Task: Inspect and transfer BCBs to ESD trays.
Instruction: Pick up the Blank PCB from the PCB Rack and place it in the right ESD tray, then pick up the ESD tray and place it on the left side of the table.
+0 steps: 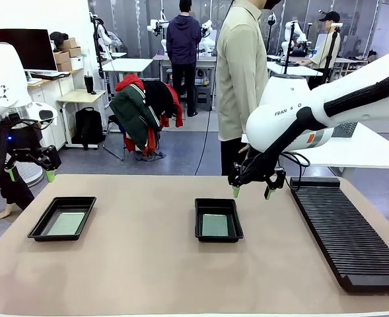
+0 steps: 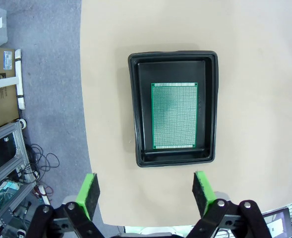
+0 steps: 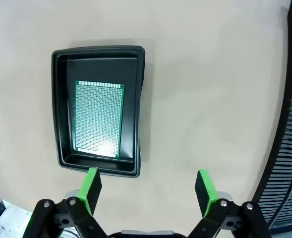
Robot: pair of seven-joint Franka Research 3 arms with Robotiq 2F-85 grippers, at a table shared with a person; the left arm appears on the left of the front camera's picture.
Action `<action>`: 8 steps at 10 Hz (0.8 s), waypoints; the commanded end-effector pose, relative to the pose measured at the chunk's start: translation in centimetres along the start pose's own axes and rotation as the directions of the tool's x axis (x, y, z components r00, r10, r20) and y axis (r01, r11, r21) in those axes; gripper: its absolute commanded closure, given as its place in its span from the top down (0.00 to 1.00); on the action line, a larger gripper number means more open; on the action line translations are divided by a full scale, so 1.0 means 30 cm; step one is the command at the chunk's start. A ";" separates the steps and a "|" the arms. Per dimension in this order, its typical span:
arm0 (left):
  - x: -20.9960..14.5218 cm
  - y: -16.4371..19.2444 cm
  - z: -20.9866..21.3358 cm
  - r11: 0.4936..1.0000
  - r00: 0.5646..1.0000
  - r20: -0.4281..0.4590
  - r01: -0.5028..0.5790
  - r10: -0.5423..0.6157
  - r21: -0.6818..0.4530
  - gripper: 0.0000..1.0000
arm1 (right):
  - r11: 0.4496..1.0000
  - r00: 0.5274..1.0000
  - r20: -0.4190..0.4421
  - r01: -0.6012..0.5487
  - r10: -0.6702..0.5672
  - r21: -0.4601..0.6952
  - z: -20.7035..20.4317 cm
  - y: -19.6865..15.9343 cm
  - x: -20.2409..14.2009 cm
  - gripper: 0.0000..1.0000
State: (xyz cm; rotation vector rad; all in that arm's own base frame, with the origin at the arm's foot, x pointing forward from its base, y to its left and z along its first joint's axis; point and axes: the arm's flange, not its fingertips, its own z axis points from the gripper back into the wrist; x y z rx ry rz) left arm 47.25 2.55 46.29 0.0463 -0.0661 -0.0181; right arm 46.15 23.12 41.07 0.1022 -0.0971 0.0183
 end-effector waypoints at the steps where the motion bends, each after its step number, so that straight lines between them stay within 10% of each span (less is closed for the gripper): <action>1: -0.002 0.003 -0.003 1.000 1.000 0.005 -0.003 0.003 0.000 1.00 | 1.000 1.000 0.001 -0.004 0.004 -0.002 0.000 0.005 -0.002 1.00; 8: -0.002 0.003 -0.003 1.000 1.000 0.005 -0.003 0.003 0.000 1.00 | 1.000 1.000 0.001 -0.004 0.004 -0.002 0.000 0.005 -0.002 1.00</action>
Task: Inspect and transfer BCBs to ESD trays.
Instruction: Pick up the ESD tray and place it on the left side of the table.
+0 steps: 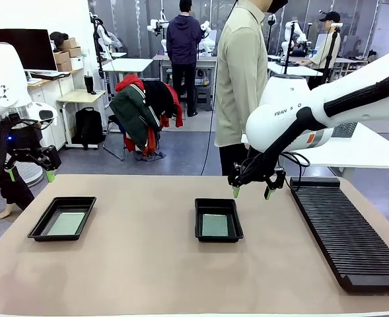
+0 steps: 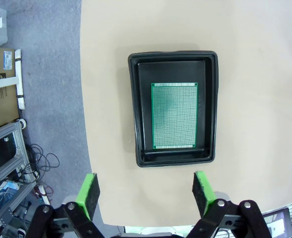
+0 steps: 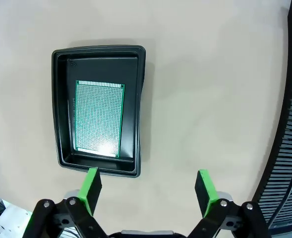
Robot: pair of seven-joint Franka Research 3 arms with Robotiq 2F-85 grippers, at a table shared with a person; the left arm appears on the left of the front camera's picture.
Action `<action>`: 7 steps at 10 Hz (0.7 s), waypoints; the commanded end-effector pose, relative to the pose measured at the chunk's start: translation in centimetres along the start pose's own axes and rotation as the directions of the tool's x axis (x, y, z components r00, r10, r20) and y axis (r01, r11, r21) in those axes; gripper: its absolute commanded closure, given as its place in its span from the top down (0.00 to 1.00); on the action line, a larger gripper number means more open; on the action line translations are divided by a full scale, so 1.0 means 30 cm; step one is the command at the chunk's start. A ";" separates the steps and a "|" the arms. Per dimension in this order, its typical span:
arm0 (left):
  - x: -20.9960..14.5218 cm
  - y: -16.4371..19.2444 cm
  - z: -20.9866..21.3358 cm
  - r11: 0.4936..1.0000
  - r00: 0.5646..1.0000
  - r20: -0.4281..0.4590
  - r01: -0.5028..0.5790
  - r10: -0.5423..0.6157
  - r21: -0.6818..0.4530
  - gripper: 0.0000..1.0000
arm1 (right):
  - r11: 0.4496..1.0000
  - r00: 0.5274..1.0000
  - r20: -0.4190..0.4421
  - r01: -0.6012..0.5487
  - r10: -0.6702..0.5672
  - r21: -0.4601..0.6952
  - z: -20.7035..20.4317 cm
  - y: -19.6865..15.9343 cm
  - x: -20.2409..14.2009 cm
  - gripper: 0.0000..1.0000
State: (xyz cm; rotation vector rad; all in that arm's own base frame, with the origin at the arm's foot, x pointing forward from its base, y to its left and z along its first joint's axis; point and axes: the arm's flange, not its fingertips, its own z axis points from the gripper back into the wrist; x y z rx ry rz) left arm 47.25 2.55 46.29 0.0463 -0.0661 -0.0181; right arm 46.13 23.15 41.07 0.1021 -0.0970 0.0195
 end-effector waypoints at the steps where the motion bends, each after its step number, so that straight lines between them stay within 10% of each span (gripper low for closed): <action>1: -0.002 0.003 -0.003 1.000 1.000 0.005 -0.003 0.003 0.000 1.00 | 1.000 1.000 0.001 -0.003 0.003 -0.002 0.000 0.004 -0.002 1.00; 7: -0.002 0.003 -0.003 1.000 1.000 0.005 -0.003 0.003 0.000 1.00 | 1.000 1.000 0.001 -0.003 0.003 -0.002 0.000 0.004 -0.002 1.00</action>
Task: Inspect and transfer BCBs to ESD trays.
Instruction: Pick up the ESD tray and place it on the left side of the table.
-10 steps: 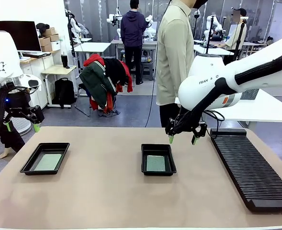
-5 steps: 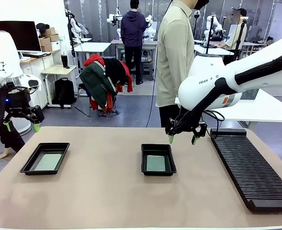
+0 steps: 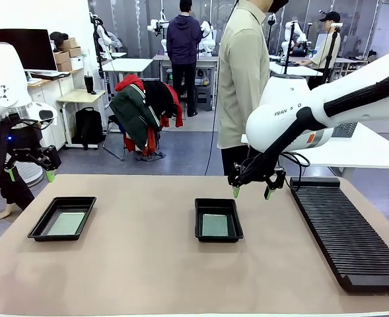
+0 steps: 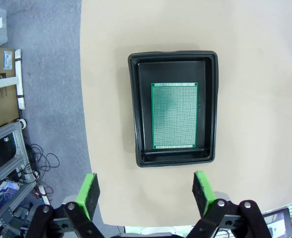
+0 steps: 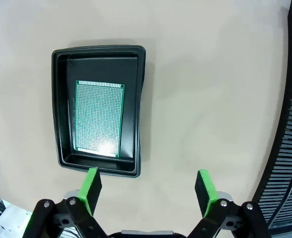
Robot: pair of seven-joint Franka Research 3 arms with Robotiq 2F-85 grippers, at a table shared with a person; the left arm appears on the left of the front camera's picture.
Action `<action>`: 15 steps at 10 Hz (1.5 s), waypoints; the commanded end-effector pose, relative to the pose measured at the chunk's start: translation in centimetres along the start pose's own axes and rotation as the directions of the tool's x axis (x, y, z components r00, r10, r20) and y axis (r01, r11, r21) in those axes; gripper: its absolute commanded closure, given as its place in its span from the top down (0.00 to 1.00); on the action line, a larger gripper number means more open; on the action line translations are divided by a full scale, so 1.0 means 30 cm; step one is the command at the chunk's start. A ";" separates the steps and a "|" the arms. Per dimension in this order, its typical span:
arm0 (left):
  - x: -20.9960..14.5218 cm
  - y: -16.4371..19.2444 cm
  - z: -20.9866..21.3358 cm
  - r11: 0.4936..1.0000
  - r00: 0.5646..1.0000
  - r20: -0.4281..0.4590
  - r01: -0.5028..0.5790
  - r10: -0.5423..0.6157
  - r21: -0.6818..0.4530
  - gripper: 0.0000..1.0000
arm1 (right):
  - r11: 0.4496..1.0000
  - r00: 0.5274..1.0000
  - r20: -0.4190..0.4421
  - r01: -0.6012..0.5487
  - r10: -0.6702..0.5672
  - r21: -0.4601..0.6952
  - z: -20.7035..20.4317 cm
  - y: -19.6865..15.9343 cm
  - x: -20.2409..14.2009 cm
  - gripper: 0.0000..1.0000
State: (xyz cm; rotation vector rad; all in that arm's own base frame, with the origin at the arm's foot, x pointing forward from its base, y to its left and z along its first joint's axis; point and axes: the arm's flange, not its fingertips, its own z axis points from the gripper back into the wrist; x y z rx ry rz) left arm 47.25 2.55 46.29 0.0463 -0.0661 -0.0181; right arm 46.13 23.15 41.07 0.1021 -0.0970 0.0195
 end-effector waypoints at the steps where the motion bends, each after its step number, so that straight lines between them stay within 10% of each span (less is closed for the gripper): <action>1: -0.002 0.003 -0.003 1.000 1.000 0.005 -0.003 0.003 0.000 1.00 | 1.000 1.000 0.001 -0.003 0.003 -0.002 0.000 0.004 -0.002 1.00; 6: -0.005 -0.198 -0.050 0.995 1.000 0.016 -0.001 0.003 -0.099 1.00 | 0.993 1.000 0.000 0.019 -0.019 0.114 0.040 -0.123 -0.018 1.00; 15: -0.045 -1.006 -0.195 0.987 0.999 0.052 0.021 -0.013 -0.160 1.00 | 0.973 1.000 0.009 -0.014 0.012 0.229 0.006 -0.287 -0.029 1.00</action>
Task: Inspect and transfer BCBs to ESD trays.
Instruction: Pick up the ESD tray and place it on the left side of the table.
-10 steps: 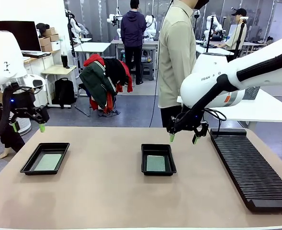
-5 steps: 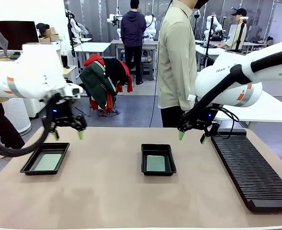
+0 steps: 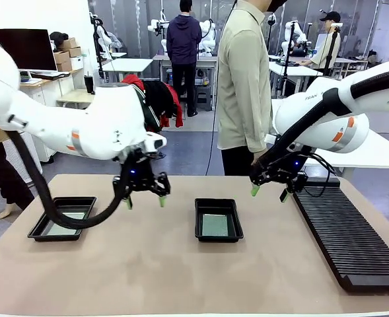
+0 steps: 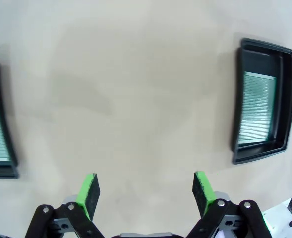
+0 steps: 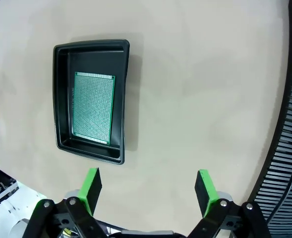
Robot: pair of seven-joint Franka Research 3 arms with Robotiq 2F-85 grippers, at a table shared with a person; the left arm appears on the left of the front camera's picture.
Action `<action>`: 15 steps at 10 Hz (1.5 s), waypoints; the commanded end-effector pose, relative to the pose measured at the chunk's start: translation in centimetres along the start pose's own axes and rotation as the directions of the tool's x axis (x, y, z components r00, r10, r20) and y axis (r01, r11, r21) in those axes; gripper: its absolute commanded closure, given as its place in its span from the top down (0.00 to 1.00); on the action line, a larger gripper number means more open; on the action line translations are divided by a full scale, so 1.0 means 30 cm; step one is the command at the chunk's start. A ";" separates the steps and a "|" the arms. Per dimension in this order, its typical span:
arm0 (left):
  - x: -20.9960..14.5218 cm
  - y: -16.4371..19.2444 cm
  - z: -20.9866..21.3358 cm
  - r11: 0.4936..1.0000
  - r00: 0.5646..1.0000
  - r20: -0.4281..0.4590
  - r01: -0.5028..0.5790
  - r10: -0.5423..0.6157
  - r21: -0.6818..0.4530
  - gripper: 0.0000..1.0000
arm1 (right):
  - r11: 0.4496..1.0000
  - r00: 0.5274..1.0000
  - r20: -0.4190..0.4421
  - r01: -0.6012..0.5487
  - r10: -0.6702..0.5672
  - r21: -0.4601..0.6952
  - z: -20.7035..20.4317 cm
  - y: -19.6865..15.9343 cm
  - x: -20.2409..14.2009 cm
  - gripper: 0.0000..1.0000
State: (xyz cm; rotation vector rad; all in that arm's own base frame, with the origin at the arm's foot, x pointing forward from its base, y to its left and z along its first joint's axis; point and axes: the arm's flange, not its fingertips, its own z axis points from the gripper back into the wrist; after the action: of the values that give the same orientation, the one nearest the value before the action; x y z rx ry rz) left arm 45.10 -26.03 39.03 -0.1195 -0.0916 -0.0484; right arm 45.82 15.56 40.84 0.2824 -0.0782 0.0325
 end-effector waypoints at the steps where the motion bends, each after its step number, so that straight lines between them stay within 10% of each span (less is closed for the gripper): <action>1: 0.022 -0.111 -0.027 1.000 0.999 0.029 0.011 -0.012 0.015 1.00 | 0.998 1.000 0.024 -0.011 0.010 0.062 -0.009 -0.064 -0.016 1.00; 9: 0.034 -0.460 -0.162 0.996 0.998 0.046 0.048 -0.051 0.068 1.00 | 0.960 1.000 0.021 -0.011 0.005 0.279 0.012 -0.317 -0.057 1.00; 15: 0.068 -0.490 -0.248 0.993 0.998 0.034 0.047 -0.051 0.111 1.00 | 0.979 1.000 0.025 0.006 -0.011 0.205 0.015 -0.267 -0.022 1.00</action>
State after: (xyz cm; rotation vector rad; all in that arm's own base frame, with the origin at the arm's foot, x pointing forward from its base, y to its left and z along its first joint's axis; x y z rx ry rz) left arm 46.73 -40.89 33.74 -0.0484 -0.1223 -0.1094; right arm 45.27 7.66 38.93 0.5118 -0.0987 0.0479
